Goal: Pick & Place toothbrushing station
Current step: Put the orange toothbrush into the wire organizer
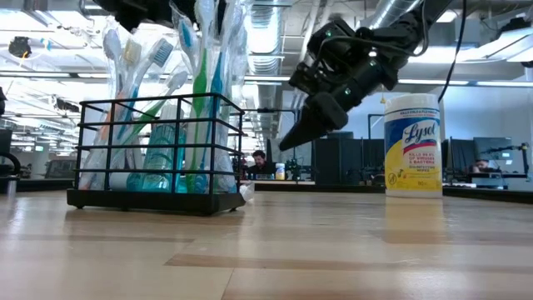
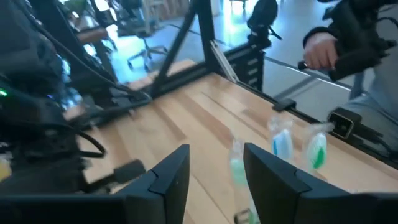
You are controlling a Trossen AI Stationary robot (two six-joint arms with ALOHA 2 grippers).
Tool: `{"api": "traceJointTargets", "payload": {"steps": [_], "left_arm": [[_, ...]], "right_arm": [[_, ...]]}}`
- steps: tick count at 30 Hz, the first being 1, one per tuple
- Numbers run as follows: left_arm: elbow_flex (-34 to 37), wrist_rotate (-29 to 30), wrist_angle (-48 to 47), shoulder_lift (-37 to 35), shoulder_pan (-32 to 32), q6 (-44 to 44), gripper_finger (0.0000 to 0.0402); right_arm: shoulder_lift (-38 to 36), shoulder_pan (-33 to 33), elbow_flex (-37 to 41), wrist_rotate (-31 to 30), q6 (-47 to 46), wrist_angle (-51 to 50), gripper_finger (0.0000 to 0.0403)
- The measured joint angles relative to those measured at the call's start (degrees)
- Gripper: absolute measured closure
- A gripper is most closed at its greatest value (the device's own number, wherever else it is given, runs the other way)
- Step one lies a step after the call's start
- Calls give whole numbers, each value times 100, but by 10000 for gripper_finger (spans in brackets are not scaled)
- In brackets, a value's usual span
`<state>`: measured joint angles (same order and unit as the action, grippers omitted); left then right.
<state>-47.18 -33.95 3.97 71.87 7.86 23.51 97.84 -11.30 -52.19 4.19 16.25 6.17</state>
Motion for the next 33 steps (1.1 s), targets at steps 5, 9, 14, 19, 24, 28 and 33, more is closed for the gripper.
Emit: {"api": "traceJointTargets", "payload": {"steps": [5,9,14,19,24,28,33], "left_arm": [[11,159,-15,-361,0,-1,262],[11,162,-28,-572,0,-127,263],[13,174,-158,-766,0,-435,262],[17,195,-382,-854,0,-451,262],[17,194,-484,-856,0,-450,265],[17,190,-537,-854,0,-450,265],[17,186,-559,-854,0,-451,266]], "right_arm": [[-2,-45,-412,-20,671,-498,285],[-2,-50,-693,-197,1729,-861,285],[-4,2,-784,-287,2733,-892,285],[107,200,-789,-324,4022,-813,285],[323,406,-891,-462,4405,-640,285],[796,511,-1285,-490,4414,-818,285],[1427,665,-2019,-961,4525,-1531,285]]}}
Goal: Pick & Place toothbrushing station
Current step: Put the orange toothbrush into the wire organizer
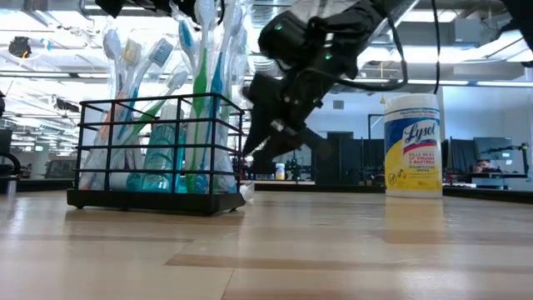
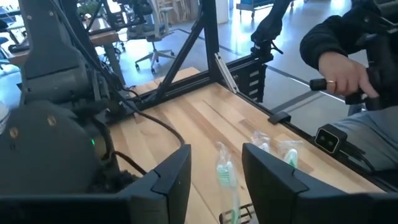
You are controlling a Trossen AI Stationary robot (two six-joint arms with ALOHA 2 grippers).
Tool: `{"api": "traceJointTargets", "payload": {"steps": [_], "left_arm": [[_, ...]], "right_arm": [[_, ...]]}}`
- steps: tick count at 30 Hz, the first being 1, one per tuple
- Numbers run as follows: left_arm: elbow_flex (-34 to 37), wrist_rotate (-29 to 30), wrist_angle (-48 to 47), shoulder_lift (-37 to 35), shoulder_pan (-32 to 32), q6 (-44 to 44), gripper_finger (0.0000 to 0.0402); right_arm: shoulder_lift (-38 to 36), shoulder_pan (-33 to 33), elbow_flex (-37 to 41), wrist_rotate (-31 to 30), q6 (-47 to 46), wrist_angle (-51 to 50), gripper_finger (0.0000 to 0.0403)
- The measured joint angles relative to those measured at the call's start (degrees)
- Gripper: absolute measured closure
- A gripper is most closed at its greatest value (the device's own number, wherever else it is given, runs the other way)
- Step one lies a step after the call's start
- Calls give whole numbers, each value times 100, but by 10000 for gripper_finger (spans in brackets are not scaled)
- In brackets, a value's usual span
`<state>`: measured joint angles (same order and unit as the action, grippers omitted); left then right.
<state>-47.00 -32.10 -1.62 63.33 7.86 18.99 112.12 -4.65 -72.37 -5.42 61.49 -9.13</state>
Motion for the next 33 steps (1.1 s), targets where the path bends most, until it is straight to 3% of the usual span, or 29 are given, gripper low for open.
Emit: {"api": "traceJointTargets", "payload": {"steps": [11,21,33], "left_arm": [[-1,-16,-145,0,-2,0,268],[-2,-6,-248,2,-2,1,270],[-2,-2,-285,2,-2,1,270]], "right_arm": [[750,335,-913,-74,1075,-1442,285],[908,432,-997,-119,1671,-1271,285],[911,522,-988,-49,1711,-1082,285]]}}
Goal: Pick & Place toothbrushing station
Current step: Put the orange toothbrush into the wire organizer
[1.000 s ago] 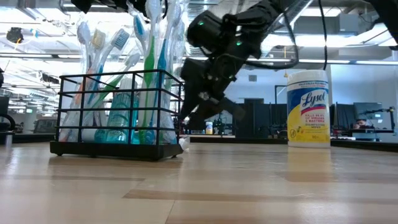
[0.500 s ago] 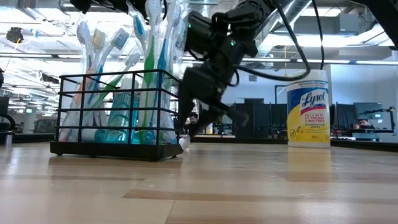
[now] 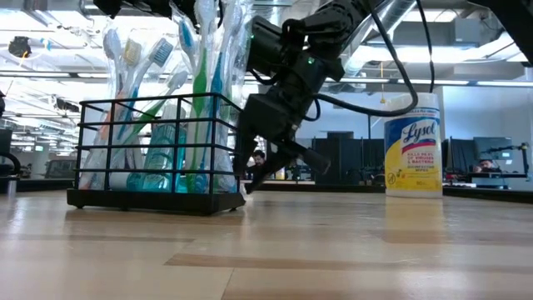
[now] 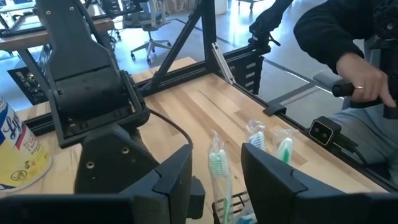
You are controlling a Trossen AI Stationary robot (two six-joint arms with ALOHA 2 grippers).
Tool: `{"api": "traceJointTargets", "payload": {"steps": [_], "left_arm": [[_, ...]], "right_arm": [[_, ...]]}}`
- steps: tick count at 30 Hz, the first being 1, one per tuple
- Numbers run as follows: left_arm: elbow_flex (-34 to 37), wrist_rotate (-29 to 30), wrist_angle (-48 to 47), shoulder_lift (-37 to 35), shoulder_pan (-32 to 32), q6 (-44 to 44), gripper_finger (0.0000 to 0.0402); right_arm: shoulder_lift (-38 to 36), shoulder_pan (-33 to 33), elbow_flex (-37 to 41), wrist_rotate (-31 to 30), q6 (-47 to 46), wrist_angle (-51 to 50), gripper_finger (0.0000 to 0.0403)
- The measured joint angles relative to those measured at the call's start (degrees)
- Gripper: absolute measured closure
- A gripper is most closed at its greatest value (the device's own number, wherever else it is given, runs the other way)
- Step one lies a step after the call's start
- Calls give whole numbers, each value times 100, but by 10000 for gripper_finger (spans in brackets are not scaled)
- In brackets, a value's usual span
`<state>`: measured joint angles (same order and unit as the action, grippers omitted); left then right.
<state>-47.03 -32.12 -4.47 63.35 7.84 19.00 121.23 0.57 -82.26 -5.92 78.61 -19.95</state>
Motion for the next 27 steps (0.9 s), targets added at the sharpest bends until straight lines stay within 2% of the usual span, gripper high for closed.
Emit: {"api": "traceJointTargets", "payload": {"steps": [10,17,20,24,27], "left_arm": [[0,0,-24,0,0,0,270],[0,-2,-55,2,0,-2,270],[0,-2,-55,2,0,0,270],[0,-2,-59,2,0,0,270],[0,-2,-55,2,0,0,270]], "right_arm": [[25,92,1,178,0,55,285],[631,140,-282,-51,-47,252,287],[790,215,-480,-394,-125,124,313],[839,208,-684,-315,-339,-191,385],[839,196,-688,-318,-485,-216,387]]}}
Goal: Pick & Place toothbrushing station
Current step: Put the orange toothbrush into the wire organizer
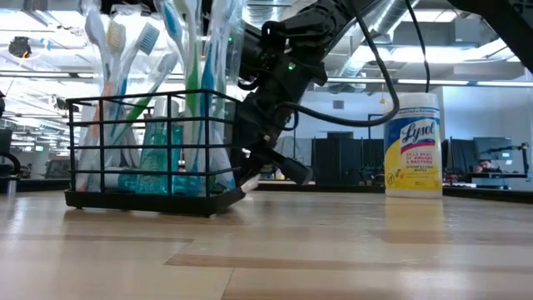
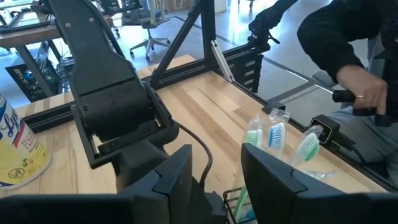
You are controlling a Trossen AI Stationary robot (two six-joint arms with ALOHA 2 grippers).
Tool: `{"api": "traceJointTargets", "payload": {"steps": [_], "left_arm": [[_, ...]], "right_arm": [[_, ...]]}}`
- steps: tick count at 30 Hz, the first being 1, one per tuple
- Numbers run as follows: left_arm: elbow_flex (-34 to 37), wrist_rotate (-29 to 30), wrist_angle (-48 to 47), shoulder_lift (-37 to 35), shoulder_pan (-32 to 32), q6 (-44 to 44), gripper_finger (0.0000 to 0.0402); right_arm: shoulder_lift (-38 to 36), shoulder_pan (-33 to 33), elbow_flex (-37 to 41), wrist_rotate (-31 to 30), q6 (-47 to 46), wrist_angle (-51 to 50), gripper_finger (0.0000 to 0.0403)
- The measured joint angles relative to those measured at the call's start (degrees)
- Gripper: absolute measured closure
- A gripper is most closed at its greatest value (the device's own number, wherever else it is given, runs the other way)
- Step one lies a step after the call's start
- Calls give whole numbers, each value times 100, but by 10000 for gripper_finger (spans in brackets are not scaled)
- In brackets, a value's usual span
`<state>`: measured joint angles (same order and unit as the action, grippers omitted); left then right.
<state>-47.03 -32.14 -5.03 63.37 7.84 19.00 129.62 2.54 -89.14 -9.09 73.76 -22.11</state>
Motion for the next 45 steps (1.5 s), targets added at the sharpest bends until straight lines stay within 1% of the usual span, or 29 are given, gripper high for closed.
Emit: {"api": "traceJointTargets", "payload": {"steps": [3,8,11,20,26,36,45], "left_arm": [[0,-1,2,0,0,0,270],[0,0,-1,0,0,0,270],[0,0,0,0,0,0,270],[0,0,-1,0,0,0,270],[0,0,4,0,0,0,270],[0,0,8,0,0,0,270],[0,0,6,0,1,-1,270]], "right_arm": [[0,-4,0,-1,-116,-27,397],[-7,1,2,-21,-309,-44,401],[-121,-21,24,-148,-424,-114,402],[-448,-284,81,-205,-819,-328,402],[-623,-436,66,-284,-1294,-525,402],[-919,-442,60,-285,-1605,-644,402],[-1320,-433,48,-270,-2088,-778,402]]}}
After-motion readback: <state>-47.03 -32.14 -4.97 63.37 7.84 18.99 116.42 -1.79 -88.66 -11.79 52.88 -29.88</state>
